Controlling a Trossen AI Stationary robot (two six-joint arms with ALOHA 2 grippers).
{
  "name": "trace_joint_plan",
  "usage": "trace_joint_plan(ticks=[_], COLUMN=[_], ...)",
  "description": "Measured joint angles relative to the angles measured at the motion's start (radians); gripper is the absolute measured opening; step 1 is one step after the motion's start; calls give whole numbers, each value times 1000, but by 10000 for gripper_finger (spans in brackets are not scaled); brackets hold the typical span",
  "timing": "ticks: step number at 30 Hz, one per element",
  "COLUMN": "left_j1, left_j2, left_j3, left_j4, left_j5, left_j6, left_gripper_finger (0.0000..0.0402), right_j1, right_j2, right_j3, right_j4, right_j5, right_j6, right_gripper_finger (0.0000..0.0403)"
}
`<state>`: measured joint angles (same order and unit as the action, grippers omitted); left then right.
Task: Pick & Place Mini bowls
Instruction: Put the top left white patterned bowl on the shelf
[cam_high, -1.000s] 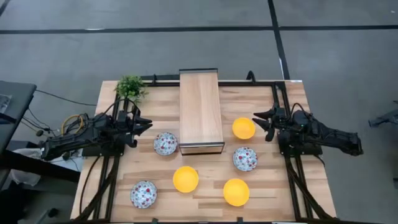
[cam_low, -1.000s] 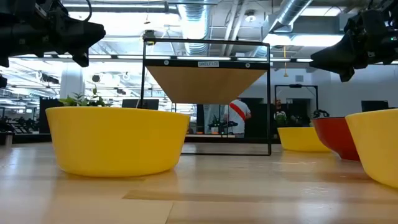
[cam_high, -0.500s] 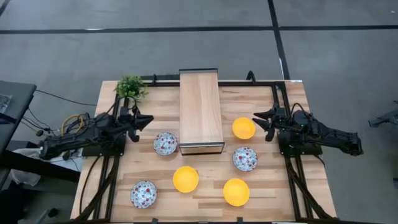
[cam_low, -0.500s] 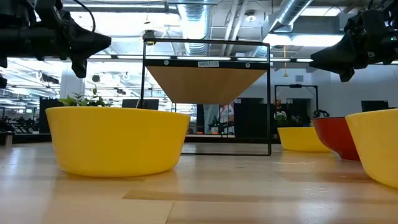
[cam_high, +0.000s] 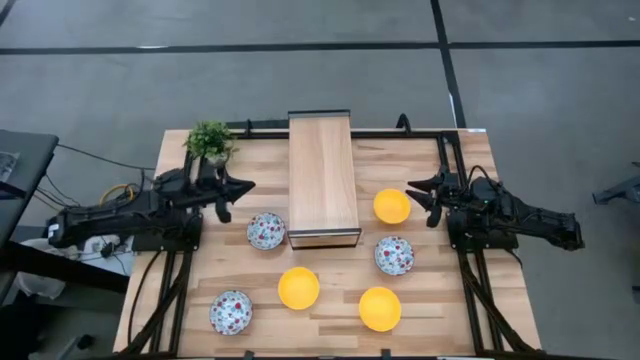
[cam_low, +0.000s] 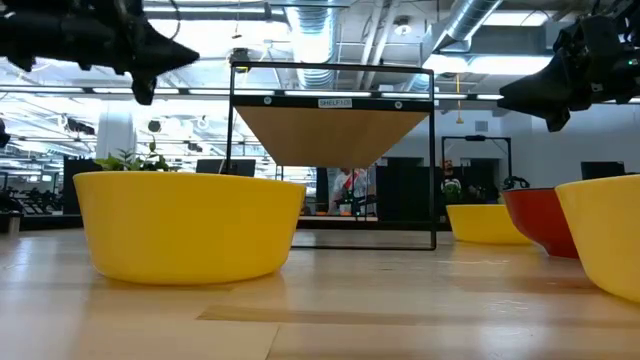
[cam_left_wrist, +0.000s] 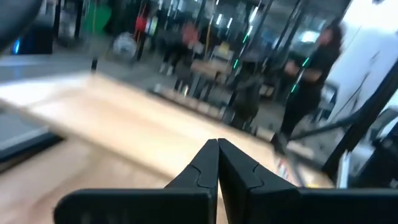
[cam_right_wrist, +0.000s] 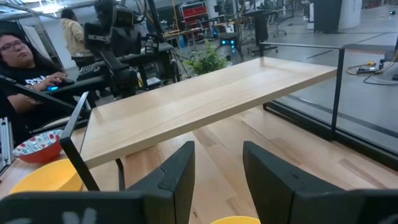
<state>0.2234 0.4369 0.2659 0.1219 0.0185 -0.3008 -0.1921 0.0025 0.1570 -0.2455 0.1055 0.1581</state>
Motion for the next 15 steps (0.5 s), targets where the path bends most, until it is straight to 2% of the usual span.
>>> trace_joint_plan(ticks=[4,8,15], left_j1=[0,0,0], left_j2=[114,177,202], left_j3=[76,127,157], left_j4=[-151,-264,-422], left_j5=[0,0,0], left_j6=[0,-23,-235], left_gripper_finger=[6,6,6], right_j1=[0,0,0], right_j2=[0,0,0], right_j3=[0,0,0], right_j4=[0,0,0], right_j5=[0,0,0], right_j6=[0,0,0], right_gripper_finger=[124,124,124])
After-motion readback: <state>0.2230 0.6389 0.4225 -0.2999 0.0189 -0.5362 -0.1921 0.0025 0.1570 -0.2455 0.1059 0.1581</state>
